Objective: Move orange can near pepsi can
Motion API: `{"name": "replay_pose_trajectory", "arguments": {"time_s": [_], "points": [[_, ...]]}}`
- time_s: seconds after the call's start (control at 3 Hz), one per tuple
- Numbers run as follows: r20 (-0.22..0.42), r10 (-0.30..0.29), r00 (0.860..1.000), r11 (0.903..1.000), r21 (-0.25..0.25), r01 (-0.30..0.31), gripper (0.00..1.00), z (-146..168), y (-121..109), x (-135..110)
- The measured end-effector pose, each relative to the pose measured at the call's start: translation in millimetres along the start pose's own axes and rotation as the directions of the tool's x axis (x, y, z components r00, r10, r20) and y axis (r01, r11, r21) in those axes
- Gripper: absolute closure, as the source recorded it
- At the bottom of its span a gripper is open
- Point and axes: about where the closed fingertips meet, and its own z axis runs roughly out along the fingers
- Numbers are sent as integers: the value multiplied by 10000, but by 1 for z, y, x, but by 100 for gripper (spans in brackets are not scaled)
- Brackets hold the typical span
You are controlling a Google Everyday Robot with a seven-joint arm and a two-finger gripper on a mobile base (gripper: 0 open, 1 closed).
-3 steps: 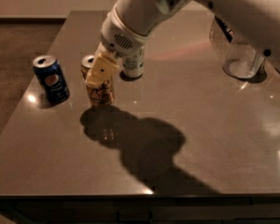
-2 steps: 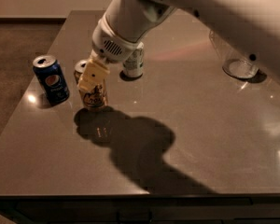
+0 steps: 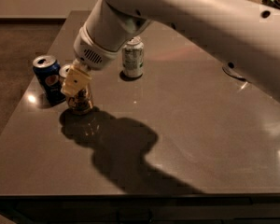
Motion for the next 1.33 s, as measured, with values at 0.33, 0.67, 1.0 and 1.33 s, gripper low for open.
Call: {"name": "replay_pose_trajectory", "arguments": {"time_s": [0.33,0.67,1.0,1.33], "points": [[72,-36,10000,9999,133,35,29,7,0,-5],[119,131,9998,9998,132,-133,4,11,0,1],[113,102,9999,9999,121,-103,0,11,1,0],[113,102,9999,9999,121,-103,0,11,1,0]]}}
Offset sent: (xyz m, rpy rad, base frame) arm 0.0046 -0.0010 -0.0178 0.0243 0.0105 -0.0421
